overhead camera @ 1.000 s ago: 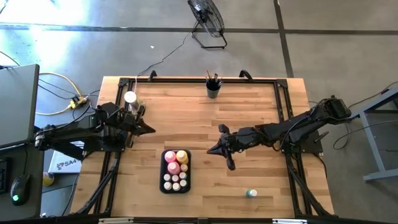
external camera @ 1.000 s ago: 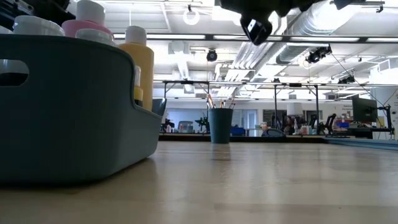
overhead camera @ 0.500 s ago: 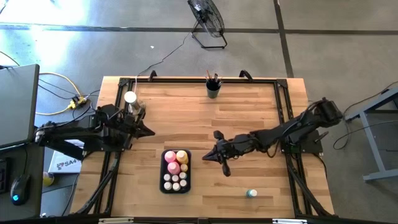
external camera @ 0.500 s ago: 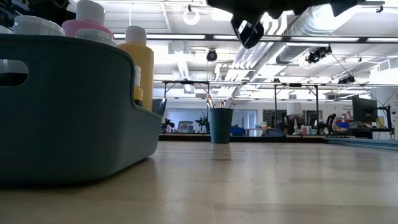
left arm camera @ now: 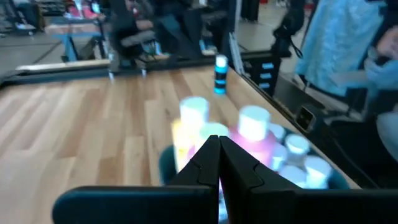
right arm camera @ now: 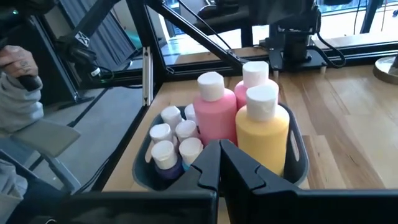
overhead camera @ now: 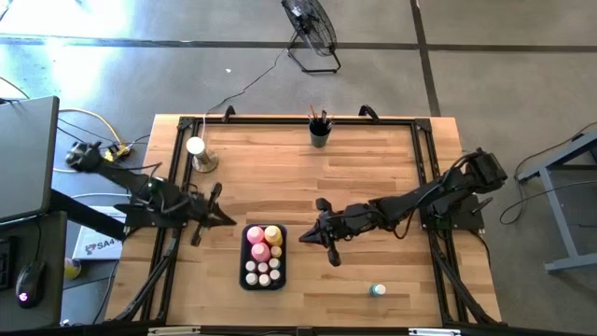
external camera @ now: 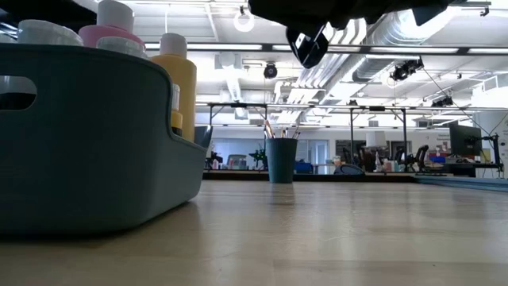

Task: Pick & Place Paint Supplies
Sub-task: Adjust the paint bottles on the green bin

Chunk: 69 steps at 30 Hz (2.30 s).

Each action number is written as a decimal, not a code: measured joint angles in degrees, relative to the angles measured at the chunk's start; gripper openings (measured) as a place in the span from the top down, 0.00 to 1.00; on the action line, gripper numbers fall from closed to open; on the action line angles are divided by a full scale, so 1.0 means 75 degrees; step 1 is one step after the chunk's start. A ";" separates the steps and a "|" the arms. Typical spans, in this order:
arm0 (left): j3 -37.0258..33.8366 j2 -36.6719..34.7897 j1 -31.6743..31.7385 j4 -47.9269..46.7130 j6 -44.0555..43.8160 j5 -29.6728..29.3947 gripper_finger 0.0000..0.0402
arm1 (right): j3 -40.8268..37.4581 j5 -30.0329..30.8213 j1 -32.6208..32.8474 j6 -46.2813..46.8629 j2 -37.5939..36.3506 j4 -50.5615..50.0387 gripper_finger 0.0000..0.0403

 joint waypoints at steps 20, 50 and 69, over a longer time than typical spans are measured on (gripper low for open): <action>0.0165 0.2863 -0.3134 0.1733 -0.1287 -0.3264 1.00 | 0.0401 0.1140 0.0649 -0.0132 0.0244 0.0066 0.99; 0.0667 0.3899 -0.3921 0.1342 -0.2066 -0.4111 1.00 | 0.3608 0.1602 0.0624 -0.0059 0.2669 -0.3003 0.99; 0.0667 0.3899 -0.3921 0.1232 -0.2205 -0.4129 1.00 | 0.3611 0.2137 0.0697 0.0203 0.3197 -0.2294 1.00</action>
